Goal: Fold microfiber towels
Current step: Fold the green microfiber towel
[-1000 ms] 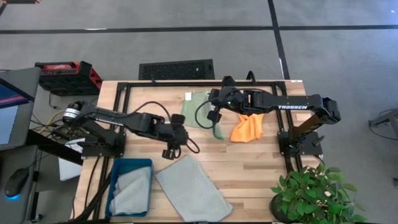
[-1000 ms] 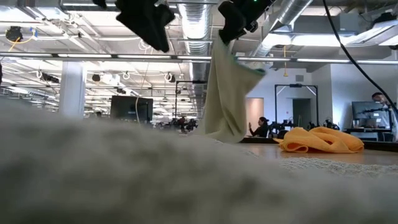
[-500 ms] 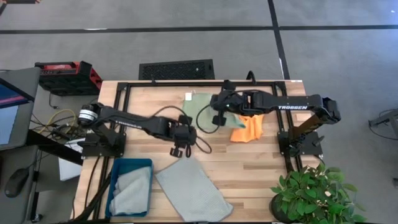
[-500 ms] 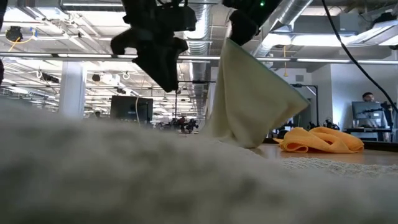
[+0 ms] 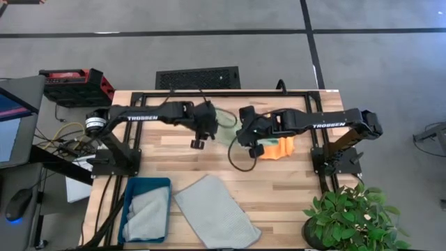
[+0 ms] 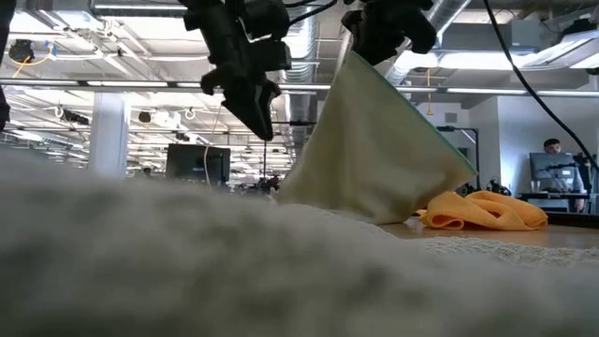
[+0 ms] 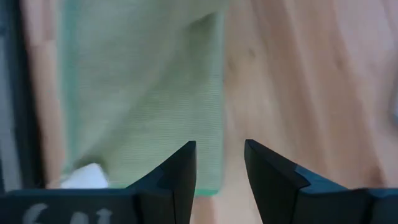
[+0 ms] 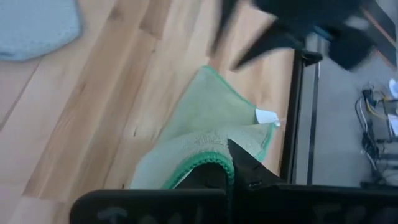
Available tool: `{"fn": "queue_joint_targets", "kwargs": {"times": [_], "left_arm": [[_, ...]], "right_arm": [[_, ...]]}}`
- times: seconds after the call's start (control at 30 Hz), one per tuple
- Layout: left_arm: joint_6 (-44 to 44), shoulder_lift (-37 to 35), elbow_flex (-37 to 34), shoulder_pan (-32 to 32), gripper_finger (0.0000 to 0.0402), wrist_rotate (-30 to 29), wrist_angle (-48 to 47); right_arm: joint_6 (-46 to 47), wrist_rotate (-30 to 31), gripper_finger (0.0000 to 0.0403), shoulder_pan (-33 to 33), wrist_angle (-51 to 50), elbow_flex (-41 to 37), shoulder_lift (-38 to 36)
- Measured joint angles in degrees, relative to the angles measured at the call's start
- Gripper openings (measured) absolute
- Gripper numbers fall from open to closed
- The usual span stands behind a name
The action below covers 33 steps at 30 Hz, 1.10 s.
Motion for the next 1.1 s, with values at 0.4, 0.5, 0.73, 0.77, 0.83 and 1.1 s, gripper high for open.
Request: {"fn": "queue_joint_targets", "kwargs": {"times": [0.4,0.5,0.73,0.77,0.83,1.1], "left_arm": [[11.9,2.71,0.11,9.92,0.0129,15.94,12.84],[13.26,5.6,0.09,11.07,0.0129,15.37,15.3],[17.13,7.63,0.61,11.99,0.0129,14.94,20.69],[17.22,7.63,0.61,12.08,0.0129,15.0,20.87],[18.33,7.63,0.74,12.31,0.0129,16.16,22.38],[21.26,9.12,0.79,12.61,0.0129,21.01,22.02]], "right_arm": [[-1.95,0.02,0.0006,0.53,-1.07,0.0,0.0],[-2.32,0.04,0.0006,0.53,-1.16,0.0,0.0],[-2.43,-0.44,0.0006,0.73,-1.66,-0.02,0.02],[-2.43,-0.55,0.0006,0.73,-1.66,-0.02,0.0],[-2.43,-0.56,0.0006,0.73,-1.66,-0.02,0.02],[-2.43,-0.63,0.0006,0.73,-1.6,-0.02,0.0]]}}
